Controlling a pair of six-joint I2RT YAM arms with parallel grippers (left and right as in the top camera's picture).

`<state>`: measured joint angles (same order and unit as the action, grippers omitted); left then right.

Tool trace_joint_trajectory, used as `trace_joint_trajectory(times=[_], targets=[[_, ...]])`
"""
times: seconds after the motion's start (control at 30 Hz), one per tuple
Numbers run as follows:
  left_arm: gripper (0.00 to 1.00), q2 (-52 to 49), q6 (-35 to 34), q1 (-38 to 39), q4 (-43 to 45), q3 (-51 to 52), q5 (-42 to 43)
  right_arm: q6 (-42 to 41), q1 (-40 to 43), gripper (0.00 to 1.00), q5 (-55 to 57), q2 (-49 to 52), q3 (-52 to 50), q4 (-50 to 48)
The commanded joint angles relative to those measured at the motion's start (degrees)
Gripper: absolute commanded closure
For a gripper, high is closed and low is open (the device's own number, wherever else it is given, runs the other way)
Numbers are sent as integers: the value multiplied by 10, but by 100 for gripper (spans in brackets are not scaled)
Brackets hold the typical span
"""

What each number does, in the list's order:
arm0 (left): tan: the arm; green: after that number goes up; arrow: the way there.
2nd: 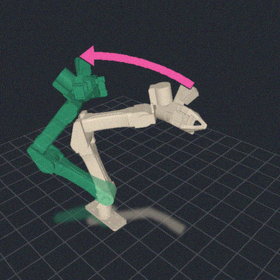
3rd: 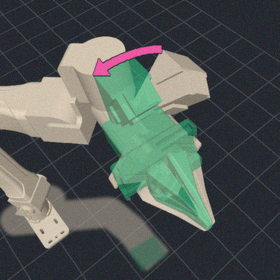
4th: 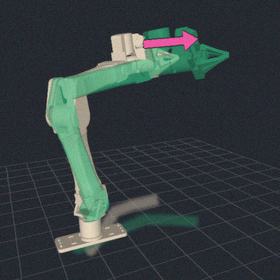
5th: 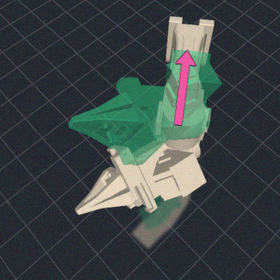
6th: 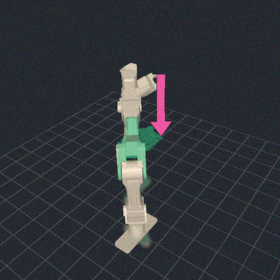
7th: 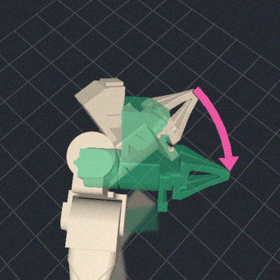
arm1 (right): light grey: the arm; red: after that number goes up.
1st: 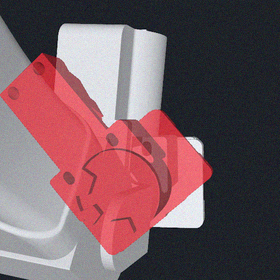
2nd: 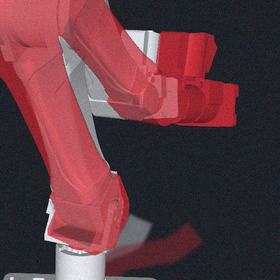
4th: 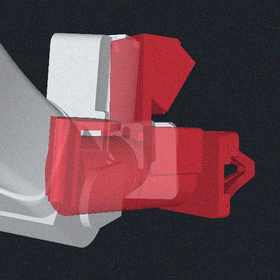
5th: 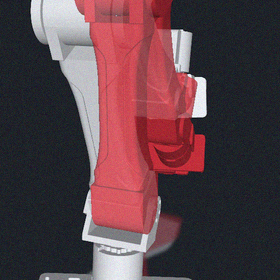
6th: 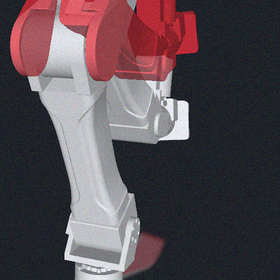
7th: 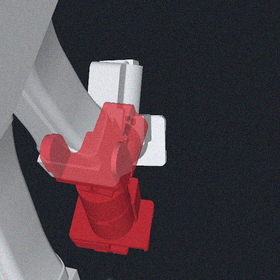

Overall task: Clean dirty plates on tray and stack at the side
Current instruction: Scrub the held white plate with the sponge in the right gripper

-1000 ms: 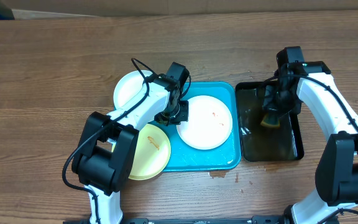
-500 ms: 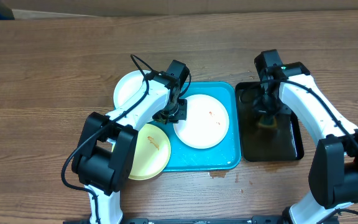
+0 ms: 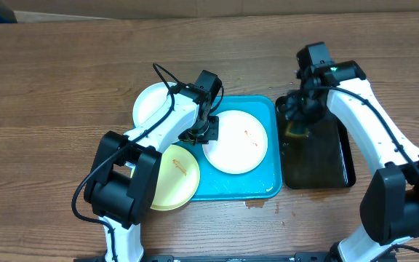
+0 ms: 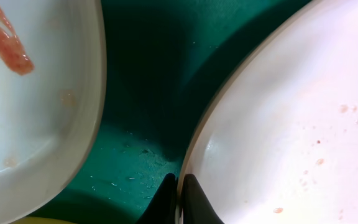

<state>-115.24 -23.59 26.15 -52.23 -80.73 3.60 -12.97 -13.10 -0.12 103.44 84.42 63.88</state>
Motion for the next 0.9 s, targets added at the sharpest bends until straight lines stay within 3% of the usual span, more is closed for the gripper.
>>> trace_joint_trajectory(times=[0.0, 0.2, 0.37, 0.87], targets=[[96, 3, 2, -4, 0, -10, -21, 29, -41, 96, -31, -17, 14, -5], [96, 3, 2, -4, 1, -10, -21, 30, -109, 96, 17, -14, 10, -18], [96, 3, 2, -4, 0, -10, -20, 31, -143, 96, 58, -12, -40, -89], [96, 3, 2, -4, 1, -10, -6, 43, -146, 96, 55, 5, -189, -281]])
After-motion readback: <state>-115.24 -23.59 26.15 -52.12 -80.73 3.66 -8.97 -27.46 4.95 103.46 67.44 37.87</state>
